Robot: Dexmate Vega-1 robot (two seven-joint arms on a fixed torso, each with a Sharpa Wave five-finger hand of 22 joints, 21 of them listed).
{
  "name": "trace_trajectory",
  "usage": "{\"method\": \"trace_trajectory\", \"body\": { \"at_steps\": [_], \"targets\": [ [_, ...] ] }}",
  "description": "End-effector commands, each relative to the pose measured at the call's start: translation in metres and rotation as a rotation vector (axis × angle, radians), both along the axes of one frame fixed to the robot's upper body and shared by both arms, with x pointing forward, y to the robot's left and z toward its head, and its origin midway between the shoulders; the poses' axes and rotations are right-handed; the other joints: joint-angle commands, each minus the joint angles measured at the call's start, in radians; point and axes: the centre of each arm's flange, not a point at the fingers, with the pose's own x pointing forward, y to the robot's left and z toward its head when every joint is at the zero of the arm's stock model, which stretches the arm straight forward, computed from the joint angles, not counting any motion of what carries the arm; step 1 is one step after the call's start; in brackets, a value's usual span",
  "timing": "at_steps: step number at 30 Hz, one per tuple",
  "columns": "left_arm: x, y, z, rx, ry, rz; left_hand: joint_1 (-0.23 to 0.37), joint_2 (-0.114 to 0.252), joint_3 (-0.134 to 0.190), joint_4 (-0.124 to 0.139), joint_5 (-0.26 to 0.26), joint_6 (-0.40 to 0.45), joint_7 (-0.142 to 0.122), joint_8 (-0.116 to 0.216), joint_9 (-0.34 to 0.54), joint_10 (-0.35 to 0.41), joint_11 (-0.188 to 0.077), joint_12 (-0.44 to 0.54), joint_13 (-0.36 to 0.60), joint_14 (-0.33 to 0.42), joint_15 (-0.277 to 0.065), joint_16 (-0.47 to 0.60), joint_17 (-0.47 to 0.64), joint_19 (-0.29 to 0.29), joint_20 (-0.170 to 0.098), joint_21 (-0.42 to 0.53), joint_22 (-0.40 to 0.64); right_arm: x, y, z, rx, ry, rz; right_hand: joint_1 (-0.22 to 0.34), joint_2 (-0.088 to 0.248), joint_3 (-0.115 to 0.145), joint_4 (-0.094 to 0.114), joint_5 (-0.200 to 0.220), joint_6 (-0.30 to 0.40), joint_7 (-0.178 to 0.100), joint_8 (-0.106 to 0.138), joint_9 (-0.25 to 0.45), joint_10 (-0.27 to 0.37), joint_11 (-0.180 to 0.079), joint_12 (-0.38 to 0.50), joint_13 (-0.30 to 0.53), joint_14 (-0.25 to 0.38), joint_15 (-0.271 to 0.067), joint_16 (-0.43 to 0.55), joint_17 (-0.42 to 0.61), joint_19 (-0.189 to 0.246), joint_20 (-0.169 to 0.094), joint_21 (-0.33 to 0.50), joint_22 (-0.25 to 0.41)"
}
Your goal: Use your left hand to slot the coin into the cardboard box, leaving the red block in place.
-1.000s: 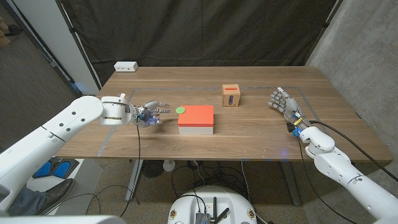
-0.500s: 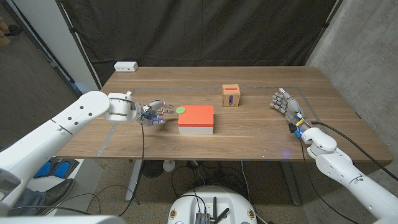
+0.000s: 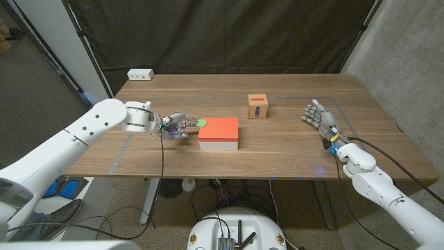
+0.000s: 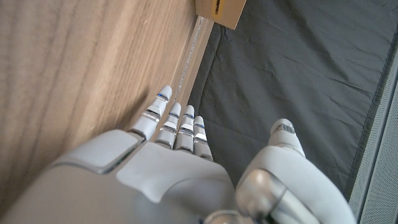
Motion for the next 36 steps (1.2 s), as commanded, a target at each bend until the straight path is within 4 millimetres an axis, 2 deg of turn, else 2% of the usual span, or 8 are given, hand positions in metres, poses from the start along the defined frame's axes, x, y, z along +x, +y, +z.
{"method": "trace_trajectory", "body": {
  "at_steps": [1, 11, 19, 30, 36],
  "targets": [
    [0.000, 0.002, 0.001, -0.020, 0.039, -0.032, 0.001, 0.011, 0.012, 0.000, 0.002, 0.005, 0.006, -0.007, 0.007, 0.002, -0.003, 0.010, 0.000, 0.003, 0.001, -0.009, -0.008, 0.014, -0.057, -0.001, -0.016, 0.002, -0.001, -0.003, 0.002, 0.006, 0.001, 0.002, 0.008, 0.000, -0.006, 0.004, 0.010, -0.003, 0.005, 0.005, 0.012, -0.001, 0.005, 0.003, 0.009, 0.005, 0.004, 0.000, 0.010, -0.001, -0.003, 0.005],
    [-0.001, -0.002, 0.000, -0.010, 0.048, -0.044, 0.011, 0.001, 0.012, -0.007, 0.000, -0.019, -0.005, -0.020, 0.015, -0.001, -0.003, 0.021, -0.001, 0.006, -0.001, -0.040, -0.065, 0.015, -0.057, -0.002, -0.048, 0.005, 0.000, -0.007, 0.008, 0.017, 0.008, 0.001, 0.008, 0.000, -0.006, 0.004, 0.010, -0.002, 0.004, 0.005, 0.019, -0.001, 0.007, 0.004, 0.011, 0.005, 0.004, -0.001, 0.013, 0.000, -0.006, 0.005],
    [-0.004, -0.005, 0.002, -0.018, 0.035, -0.039, 0.019, -0.002, 0.013, -0.007, 0.000, -0.013, -0.010, -0.016, 0.024, -0.004, -0.002, 0.012, -0.015, 0.005, -0.001, -0.042, -0.082, 0.012, -0.057, 0.001, -0.062, 0.006, 0.000, -0.008, 0.009, 0.020, 0.013, 0.001, 0.009, 0.000, -0.006, 0.004, 0.010, -0.003, 0.004, 0.005, 0.021, 0.000, 0.007, 0.005, 0.011, 0.007, 0.004, -0.002, 0.014, 0.001, -0.009, 0.005],
    [-0.010, -0.005, 0.000, -0.063, 0.014, 0.000, 0.069, 0.019, 0.037, -0.013, 0.007, -0.004, -0.017, -0.005, 0.048, -0.006, -0.001, 0.007, -0.026, 0.014, -0.002, -0.018, -0.072, 0.009, -0.058, 0.027, -0.059, 0.008, -0.001, -0.009, -0.001, 0.035, 0.011, 0.001, 0.009, 0.000, -0.007, 0.004, 0.011, -0.003, 0.004, 0.005, 0.024, 0.000, 0.007, 0.005, 0.015, 0.008, 0.005, -0.004, 0.016, 0.001, -0.014, 0.006],
    [-0.008, -0.005, -0.003, -0.082, 0.009, -0.005, 0.075, 0.023, 0.037, -0.007, 0.006, 0.003, -0.017, -0.001, 0.055, -0.009, -0.002, 0.015, -0.014, 0.008, -0.001, -0.026, -0.088, 0.000, -0.057, 0.033, -0.071, 0.008, -0.001, -0.009, -0.005, 0.037, 0.012, 0.000, 0.009, 0.000, -0.007, 0.004, 0.012, -0.003, 0.004, 0.005, 0.026, 0.002, 0.007, 0.006, 0.014, 0.007, 0.005, -0.005, 0.019, 0.002, -0.015, 0.006]
  ]
}}
